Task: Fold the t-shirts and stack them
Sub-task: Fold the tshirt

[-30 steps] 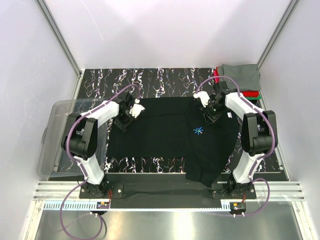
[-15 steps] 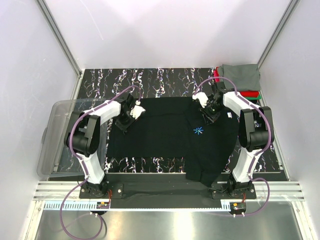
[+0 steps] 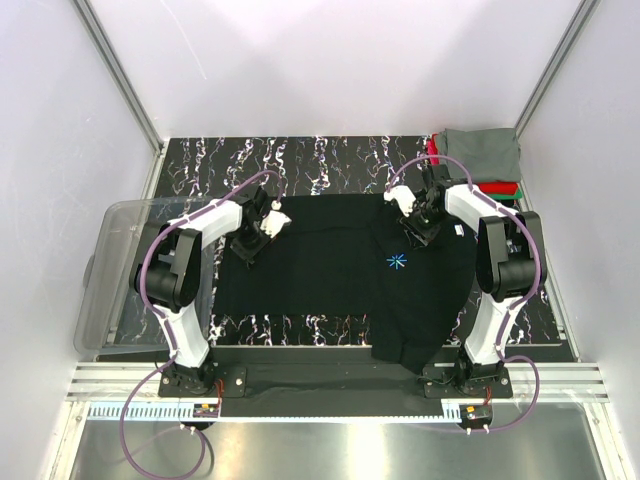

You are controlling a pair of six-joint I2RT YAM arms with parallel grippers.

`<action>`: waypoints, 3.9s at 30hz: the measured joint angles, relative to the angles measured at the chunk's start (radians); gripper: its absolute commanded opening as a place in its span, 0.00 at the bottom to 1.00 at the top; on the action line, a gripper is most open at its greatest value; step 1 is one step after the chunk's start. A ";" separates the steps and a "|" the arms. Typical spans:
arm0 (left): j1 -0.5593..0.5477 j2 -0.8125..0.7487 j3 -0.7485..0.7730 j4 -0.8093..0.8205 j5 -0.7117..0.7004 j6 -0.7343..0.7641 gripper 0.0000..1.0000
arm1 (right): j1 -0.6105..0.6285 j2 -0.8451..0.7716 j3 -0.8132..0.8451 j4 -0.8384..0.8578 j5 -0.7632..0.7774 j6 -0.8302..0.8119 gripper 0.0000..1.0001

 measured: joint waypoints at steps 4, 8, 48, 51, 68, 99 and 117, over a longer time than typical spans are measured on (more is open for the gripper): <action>0.000 0.000 0.000 0.000 0.000 0.000 0.00 | 0.000 0.000 -0.016 0.013 0.009 -0.012 0.33; -0.003 0.000 0.000 0.000 -0.001 0.000 0.00 | 0.000 0.000 -0.032 0.035 0.012 -0.015 0.26; -0.022 0.006 0.005 -0.003 -0.026 -0.001 0.00 | 0.000 -0.086 -0.154 0.180 0.088 -0.015 0.25; -0.023 0.006 0.005 -0.003 -0.027 -0.001 0.00 | 0.001 -0.082 -0.154 0.190 0.090 -0.017 0.18; -0.023 0.006 0.005 -0.002 -0.026 -0.002 0.00 | 0.011 -0.211 -0.155 0.130 0.088 0.032 0.00; -0.023 0.001 -0.004 0.009 -0.023 -0.004 0.00 | 0.204 -0.094 -0.153 0.096 0.010 0.048 0.33; -0.024 -0.002 -0.009 0.014 -0.024 -0.004 0.00 | 0.209 -0.060 -0.147 0.190 0.056 0.055 0.31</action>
